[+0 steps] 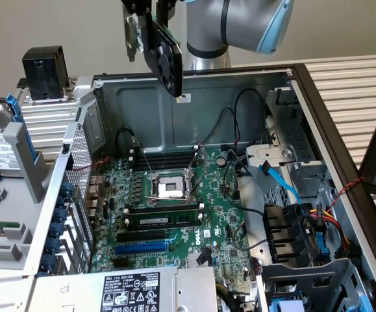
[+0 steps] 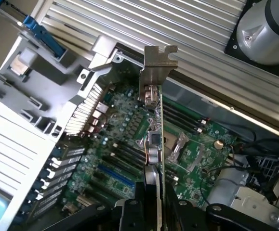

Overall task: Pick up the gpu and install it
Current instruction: 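Insert the gpu into the slot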

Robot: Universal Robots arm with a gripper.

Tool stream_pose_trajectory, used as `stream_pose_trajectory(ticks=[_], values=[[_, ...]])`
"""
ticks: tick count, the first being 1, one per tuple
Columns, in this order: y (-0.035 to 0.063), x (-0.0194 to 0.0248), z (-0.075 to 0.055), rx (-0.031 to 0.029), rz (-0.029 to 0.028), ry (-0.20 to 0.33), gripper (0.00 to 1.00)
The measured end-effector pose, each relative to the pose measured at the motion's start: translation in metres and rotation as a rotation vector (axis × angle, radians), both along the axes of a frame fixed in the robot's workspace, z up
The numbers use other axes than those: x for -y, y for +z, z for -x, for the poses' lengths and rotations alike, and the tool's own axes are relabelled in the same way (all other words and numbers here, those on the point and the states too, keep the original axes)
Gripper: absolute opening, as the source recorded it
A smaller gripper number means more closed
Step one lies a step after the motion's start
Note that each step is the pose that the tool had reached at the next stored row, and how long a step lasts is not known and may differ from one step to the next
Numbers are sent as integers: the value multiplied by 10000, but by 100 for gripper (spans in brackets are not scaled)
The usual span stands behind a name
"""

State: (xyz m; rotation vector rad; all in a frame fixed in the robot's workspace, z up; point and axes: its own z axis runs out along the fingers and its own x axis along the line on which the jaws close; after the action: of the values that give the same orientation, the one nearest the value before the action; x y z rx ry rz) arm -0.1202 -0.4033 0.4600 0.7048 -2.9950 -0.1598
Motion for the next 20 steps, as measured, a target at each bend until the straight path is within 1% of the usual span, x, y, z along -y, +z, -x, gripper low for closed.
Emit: stream_pose_trajectory(ticks=[20], values=[[-26, 0, 0, 0, 0, 3647, 27]])
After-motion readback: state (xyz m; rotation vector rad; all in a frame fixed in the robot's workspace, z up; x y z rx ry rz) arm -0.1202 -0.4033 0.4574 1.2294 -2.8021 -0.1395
